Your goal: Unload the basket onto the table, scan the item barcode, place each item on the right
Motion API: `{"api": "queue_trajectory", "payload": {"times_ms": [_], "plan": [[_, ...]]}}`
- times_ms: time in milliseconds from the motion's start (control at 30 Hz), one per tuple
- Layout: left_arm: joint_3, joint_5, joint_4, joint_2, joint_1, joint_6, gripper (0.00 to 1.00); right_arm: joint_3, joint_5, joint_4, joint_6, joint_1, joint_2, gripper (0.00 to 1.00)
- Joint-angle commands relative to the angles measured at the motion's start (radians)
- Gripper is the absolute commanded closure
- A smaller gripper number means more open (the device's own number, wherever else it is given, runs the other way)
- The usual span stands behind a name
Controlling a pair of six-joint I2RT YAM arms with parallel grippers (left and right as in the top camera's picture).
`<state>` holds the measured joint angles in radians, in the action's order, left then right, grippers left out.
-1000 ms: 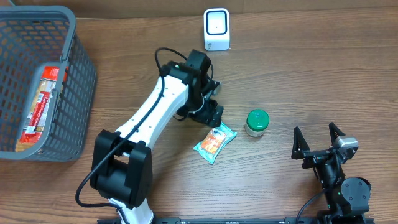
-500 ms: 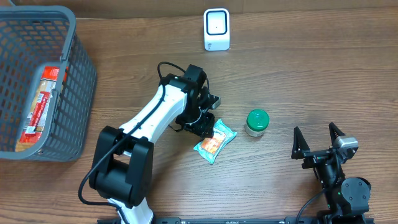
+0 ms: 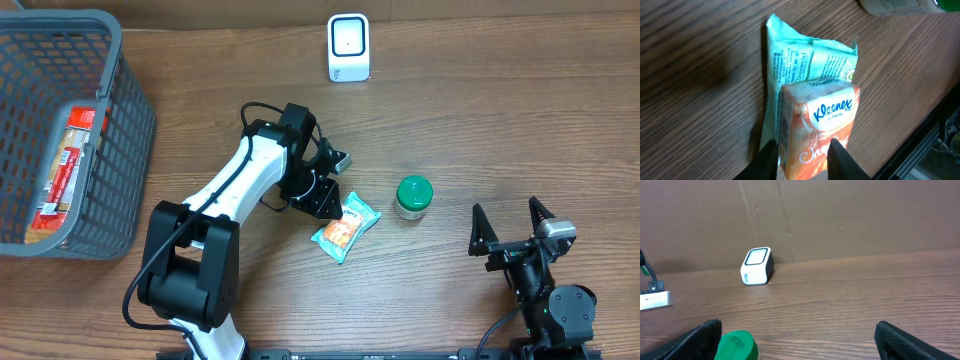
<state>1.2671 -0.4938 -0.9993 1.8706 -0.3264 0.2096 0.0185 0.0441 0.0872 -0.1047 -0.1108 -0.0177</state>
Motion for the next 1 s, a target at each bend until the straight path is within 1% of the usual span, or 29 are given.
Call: {"api": "queue_trajectory", "payload": {"times_ms": [0,100,200,367,400,467,500,633,767,867,967], "plan": [[-0.039,-0.036,0.017,0.009,0.003,0.019,0.74,-0.011,-0.006,-0.006,0.003,0.006,0.000,0.00],[-0.067,-0.036,0.034,0.009,0.005,0.016,0.73,-0.011,-0.006,-0.006,0.003,0.006,0.000,0.00],[-0.079,-0.042,0.049,0.009,0.005,0.011,0.75,-0.011,-0.006,-0.006,0.003,0.006,0.000,0.00],[-0.122,-0.084,0.117,0.009,0.005,-0.006,0.80,-0.011,-0.006,-0.006,0.003,0.006,0.000,0.00],[-0.129,-0.083,0.128,0.009,0.005,-0.016,0.83,-0.011,-0.006,-0.006,0.003,0.006,0.000,0.00],[-0.135,-0.083,0.138,0.009,0.005,-0.027,0.96,-0.011,-0.006,-0.006,0.003,0.006,0.000,0.00],[-0.134,-0.082,0.138,0.009,0.005,-0.027,0.96,-0.011,-0.006,-0.006,0.003,0.006,0.000,0.00],[-0.090,-0.079,0.089,0.009,0.011,-0.027,0.96,-0.011,-0.006,-0.006,0.003,0.006,0.000,0.00],[0.029,-0.072,0.000,0.006,0.027,-0.027,0.96,-0.011,-0.006,-0.006,0.003,0.006,0.000,0.00],[0.118,-0.009,-0.052,-0.010,0.033,-0.053,0.96,-0.011,-0.006,-0.006,0.003,0.006,0.000,0.00],[0.181,0.147,-0.079,-0.025,0.029,-0.137,0.96,-0.011,-0.006,-0.006,0.003,0.006,0.000,0.00]]}}
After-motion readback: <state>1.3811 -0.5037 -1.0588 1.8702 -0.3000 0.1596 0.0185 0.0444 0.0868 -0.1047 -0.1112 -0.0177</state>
